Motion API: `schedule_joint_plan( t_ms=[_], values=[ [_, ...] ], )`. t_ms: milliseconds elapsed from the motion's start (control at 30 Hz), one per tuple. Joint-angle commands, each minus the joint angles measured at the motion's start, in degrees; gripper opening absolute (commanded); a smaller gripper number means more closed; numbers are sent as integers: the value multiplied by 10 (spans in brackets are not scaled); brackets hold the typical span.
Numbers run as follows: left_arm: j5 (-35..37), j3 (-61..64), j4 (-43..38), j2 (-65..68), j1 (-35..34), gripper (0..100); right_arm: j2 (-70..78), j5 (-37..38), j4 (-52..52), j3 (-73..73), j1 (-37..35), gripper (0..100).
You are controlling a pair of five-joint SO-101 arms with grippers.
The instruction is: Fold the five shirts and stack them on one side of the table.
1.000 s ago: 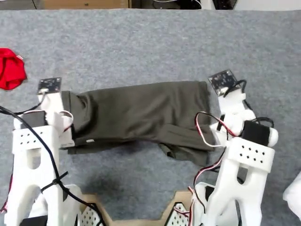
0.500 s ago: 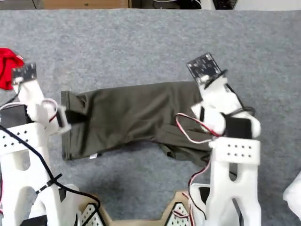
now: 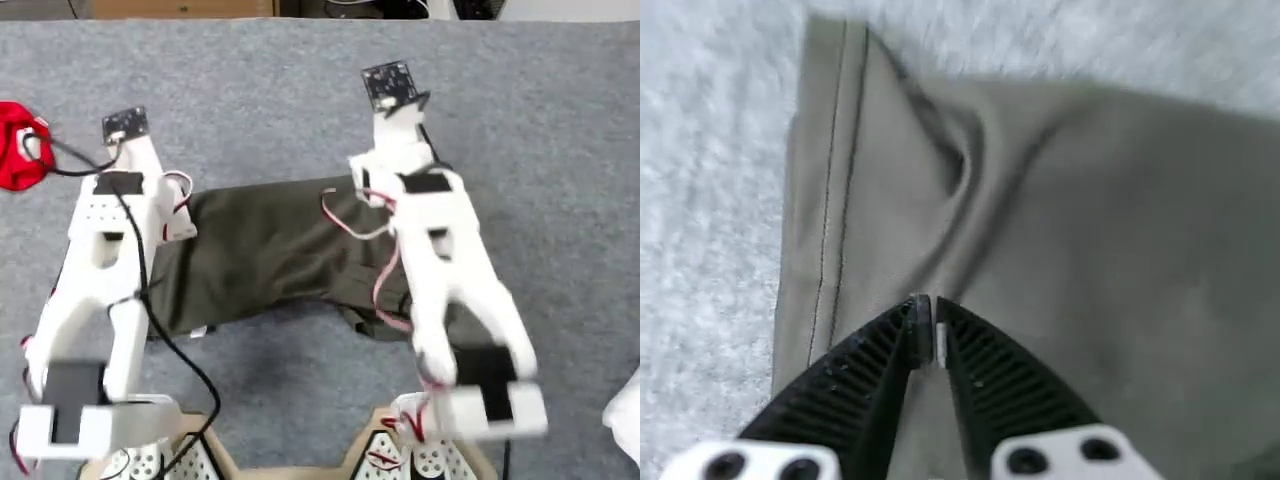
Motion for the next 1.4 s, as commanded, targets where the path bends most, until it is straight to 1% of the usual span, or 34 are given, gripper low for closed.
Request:
schedule_joint_plan(
  t_ms=[0, 200, 300, 433, 600, 800, 900, 1000, 1067, 1133, 1200, 1300, 1367],
  values=[
    [0, -55, -9, 58, -27, 19, 92, -11, -14, -94, 22, 5],
    [-1, -160, -15, 175, -92, 19, 224, -8, -8, -188, 60, 5],
    [-1, -216, -12, 231, -114, 19, 264, -8, 33, -240, 76, 5],
    [-1, -270, -11, 291, -118, 19, 305, -7, 84, -308, 85, 5],
    [-1, -309, -10, 326, -114, 19, 343, -7, 111, -371, 85, 5],
    [-4, -389, 74, 326, -124, 19, 352, -7, 146, -422, 84, 5],
    [-33, -442, 112, 327, -140, 19, 352, -7, 168, -453, 84, 5],
    [-46, -487, 149, 327, -151, 19, 352, -6, 196, -482, 85, 5],
    [-45, -519, 181, 327, -143, 19, 352, 4, 223, -501, 85, 5],
    [-45, -551, 215, 327, -115, 19, 353, 25, 258, -517, 83, 5],
    [-44, -578, 236, 327, -80, 19, 355, 29, 283, -523, 84, 5],
    [-44, -597, 244, 332, -37, 19, 357, 29, 289, -509, 86, 5],
    [-45, -588, 225, 339, -25, 19, 367, 29, 289, -502, 85, 5]
  ],
)
